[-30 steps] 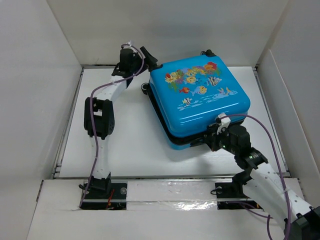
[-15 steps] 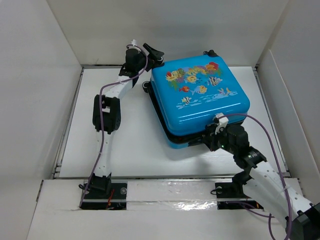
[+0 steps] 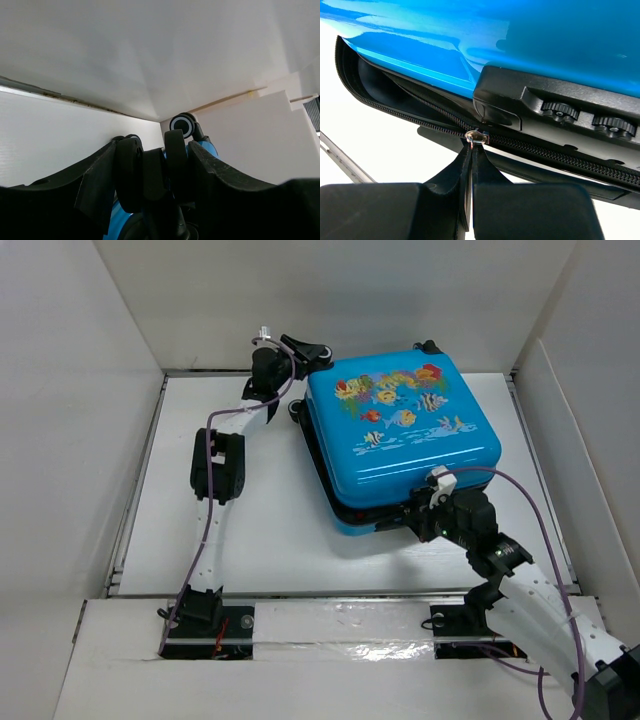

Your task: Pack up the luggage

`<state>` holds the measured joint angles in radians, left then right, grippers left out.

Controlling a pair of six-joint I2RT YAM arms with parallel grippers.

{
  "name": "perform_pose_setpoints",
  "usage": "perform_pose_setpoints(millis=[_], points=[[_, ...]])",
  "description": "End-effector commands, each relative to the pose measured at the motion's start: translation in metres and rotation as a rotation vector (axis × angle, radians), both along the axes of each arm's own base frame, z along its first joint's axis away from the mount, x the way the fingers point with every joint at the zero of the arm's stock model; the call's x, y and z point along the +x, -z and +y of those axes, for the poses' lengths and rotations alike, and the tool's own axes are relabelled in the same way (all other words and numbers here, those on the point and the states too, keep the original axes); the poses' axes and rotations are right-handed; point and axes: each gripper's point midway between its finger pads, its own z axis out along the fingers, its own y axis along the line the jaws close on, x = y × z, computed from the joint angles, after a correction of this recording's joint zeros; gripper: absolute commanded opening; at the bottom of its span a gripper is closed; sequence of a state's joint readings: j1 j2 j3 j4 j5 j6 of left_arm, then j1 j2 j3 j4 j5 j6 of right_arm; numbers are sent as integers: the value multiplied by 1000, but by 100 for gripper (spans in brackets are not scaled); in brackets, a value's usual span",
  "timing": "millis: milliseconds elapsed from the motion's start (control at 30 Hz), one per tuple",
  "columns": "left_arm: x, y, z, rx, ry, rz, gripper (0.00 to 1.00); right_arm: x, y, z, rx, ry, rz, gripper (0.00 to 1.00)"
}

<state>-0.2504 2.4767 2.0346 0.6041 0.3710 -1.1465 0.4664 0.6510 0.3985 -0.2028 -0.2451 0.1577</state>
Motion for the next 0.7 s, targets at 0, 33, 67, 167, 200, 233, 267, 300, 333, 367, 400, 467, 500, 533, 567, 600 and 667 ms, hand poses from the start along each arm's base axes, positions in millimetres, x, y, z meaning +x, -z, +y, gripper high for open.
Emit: perform_pose_setpoints(millis=[0, 33, 67, 167, 200, 233, 267, 300, 333, 367, 400, 467, 500, 533, 567, 600, 667], points=[[-8, -69, 11, -4, -2, -239, 0, 10, -34, 9, 53, -8, -96, 0], [-11, -63, 12, 5, -5, -230, 0, 11, -35, 8, 55, -3, -99, 0], [-19, -90, 21, -1, -19, -290, 0, 12, -34, 8, 58, 3, -99, 0], [-32, -90, 53, 14, -83, -305, 0, 16, -36, 8, 60, 16, -114, 0], [-42, -115, 75, 16, -126, -346, 0, 18, -35, 9, 58, 16, -110, 0], [-48, -94, 89, 25, -157, -301, 0, 22, -38, 11, 65, 16, -126, 0], [-57, -104, 99, 15, -174, -339, 0, 24, -41, 13, 68, 9, -131, 0], [-71, -126, 111, 4, -195, -372, 0, 26, -42, 16, 65, -8, -140, 0], [-76, -107, 129, 18, -232, -331, 0, 28, -40, 22, 66, -35, -129, 0], [-84, -111, 138, 27, -257, -343, 0, 28, -39, 27, 63, -57, -127, 0], [-98, -130, 147, 36, -285, -374, 0, 34, -51, 30, 69, -70, -165, 0], [-115, -113, 165, 62, -350, -332, 0, 45, -59, 34, 72, -63, -187, 0], [-132, -132, 177, 56, -383, -368, 0, 50, -66, 35, 68, -61, -208, 0], [-141, -111, 186, 70, -413, -321, 0, 58, -89, 37, 81, -52, -256, 0], [-151, -115, 192, 58, -426, -321, 0, 64, -95, 40, 76, -50, -262, 0], [-169, -133, 199, 47, -440, -356, 0, 69, -104, 41, 72, -49, -283, 0], [-187, -116, 198, 39, -432, -298, 0, 82, -132, 44, 83, -45, -324, 0]])
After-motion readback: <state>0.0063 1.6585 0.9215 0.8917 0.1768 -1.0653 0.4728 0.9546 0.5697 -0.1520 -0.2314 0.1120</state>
